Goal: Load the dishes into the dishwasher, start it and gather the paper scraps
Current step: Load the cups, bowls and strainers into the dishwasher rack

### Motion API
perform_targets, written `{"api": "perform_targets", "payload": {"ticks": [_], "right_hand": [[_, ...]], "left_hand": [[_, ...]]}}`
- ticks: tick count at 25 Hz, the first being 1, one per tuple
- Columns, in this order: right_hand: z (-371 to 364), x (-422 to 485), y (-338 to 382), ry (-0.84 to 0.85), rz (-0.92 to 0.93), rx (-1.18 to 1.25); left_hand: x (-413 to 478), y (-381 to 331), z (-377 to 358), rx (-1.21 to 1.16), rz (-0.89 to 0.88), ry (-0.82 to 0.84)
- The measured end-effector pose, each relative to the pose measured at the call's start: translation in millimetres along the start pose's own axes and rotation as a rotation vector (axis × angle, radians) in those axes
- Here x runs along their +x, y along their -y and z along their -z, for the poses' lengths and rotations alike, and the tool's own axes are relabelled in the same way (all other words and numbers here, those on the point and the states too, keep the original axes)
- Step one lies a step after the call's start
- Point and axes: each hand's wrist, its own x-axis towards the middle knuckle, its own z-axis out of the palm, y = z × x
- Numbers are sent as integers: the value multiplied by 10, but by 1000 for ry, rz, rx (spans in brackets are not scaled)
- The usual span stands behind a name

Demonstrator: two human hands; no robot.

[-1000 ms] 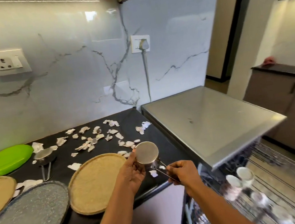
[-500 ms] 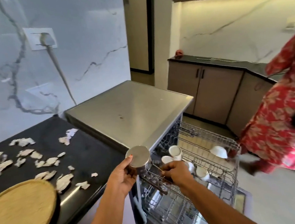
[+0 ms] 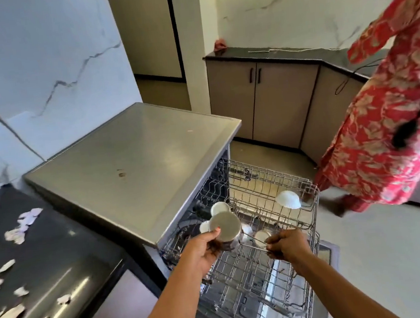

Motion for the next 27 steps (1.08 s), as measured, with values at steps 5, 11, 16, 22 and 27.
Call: {"api": "perform_targets", "payload": {"ticks": [5,11,16,22,27], "right_hand": [[105,616,-309,15,-111,-66],[88,1079,-666,-8,-207,-123],[-38,1357,-907,-16,-242,-232],[-203,1581,-1098,-41,-256,-343],[-288,1696,-1267,-4,-287,-441]], "left_hand": [[561,154,-272,128,65,-86],[1157,489,-266,168,216,-220],[1635,653,-165,205,254,-292],[2142,854,-39,240,296,-347],[2377,1036,4,395,282,-329]]}}
